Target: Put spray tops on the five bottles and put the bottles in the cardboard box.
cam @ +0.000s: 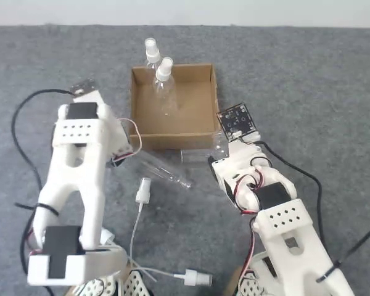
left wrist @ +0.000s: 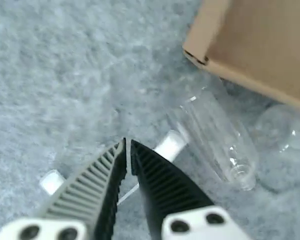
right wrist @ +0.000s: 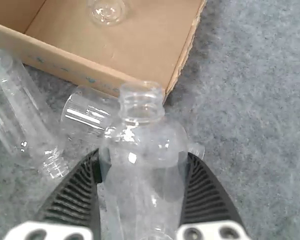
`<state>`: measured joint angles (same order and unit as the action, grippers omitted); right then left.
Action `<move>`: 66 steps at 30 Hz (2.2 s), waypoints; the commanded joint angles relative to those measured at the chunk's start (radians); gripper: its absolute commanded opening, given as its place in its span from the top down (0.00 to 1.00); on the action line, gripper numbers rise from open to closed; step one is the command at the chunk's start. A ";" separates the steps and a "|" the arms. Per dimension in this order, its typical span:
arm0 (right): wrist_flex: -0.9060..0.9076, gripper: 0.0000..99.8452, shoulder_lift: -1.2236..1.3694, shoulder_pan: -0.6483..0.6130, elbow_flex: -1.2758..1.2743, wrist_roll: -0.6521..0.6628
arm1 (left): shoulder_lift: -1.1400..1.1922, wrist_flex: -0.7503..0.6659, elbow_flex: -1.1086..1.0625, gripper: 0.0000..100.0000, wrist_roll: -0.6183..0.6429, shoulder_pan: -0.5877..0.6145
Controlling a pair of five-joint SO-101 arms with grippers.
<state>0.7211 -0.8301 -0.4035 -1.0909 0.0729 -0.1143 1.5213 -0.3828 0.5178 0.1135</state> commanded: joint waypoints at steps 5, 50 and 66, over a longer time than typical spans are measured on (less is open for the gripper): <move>-0.022 0.99 -0.044 0.012 0.041 -0.008 | -0.015 -0.037 -0.018 0.99 -0.098 -0.057; -0.022 0.99 -0.044 0.013 0.041 -0.002 | 0.120 -0.384 -0.317 0.99 -0.166 -0.137; -0.016 0.99 -0.044 0.004 0.040 -0.002 | 0.095 -0.110 -0.127 0.99 -0.138 -0.133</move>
<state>0.7211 -0.8301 -0.4005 -1.0909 0.0729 0.0222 1.3755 -0.5869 0.3567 -0.0215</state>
